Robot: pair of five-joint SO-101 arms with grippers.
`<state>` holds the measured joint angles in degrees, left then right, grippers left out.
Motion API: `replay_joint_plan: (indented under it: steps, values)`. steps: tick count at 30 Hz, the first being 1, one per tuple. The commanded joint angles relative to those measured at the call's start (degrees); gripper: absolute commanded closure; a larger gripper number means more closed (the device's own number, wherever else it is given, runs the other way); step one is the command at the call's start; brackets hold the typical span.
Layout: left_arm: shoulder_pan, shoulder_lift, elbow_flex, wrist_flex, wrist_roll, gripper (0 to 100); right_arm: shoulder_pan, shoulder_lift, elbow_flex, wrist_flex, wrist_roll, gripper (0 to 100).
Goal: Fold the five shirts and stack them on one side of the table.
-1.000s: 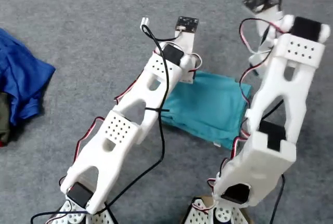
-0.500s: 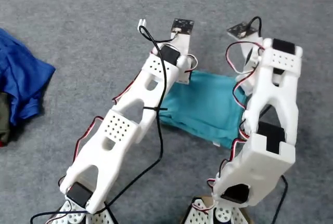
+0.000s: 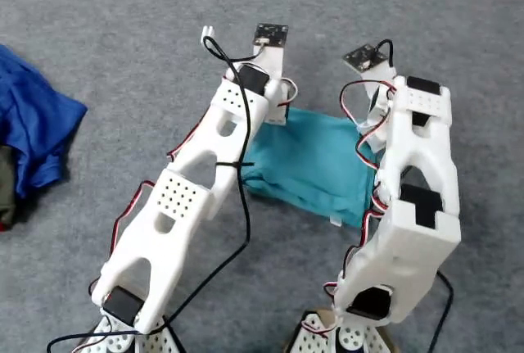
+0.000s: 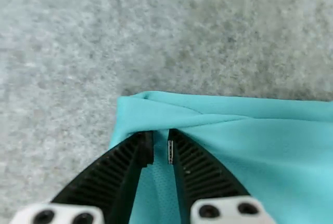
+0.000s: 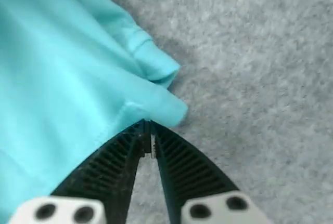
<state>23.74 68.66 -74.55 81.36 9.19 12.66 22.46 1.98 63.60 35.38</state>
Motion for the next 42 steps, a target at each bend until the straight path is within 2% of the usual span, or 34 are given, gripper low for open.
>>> replay_joint_plan:
  steps: [1, 9, 16, 21, 24, 30, 33, 36, 42]
  values:
    - [-1.8, -1.2, -1.1, 1.7, -0.2, 93, 0.3, -0.1, -5.2, 2.9, -0.8, 99.3]
    - [3.6, -1.2, -21.2, 15.9, -0.2, 93, 0.0, -0.2, -13.8, 12.9, -0.7, 99.3]
    - [5.6, -5.5, -20.9, 18.5, -0.2, 93, -0.3, -0.2, -24.9, 28.6, -0.5, 99.3]
    - [3.3, -6.5, -20.7, 19.2, -0.3, 93, -3.6, -6.0, -18.1, 31.9, -0.8, 99.3]
    - [2.5, -6.5, -20.3, 19.5, -0.3, 93, -5.2, -13.8, -7.1, 28.4, -0.8, 99.3]
    - [2.2, -6.4, -18.8, 19.4, -0.6, 93, -6.8, -29.5, 24.9, 9.3, -0.5, 99.3]
    - [2.7, -4.6, -16.6, 19.2, -4.9, 93, -6.5, -32.1, 36.8, 0.1, -0.5, 99.3]
    - [3.2, -1.1, -16.4, 18.5, -6.3, 93, -6.5, -31.2, 41.6, -5.0, -0.6, 99.3]
    - [2.5, 4.7, -16.4, 17.7, -6.5, 93, -2.5, -24.2, 39.3, -6.7, -0.4, 99.3]
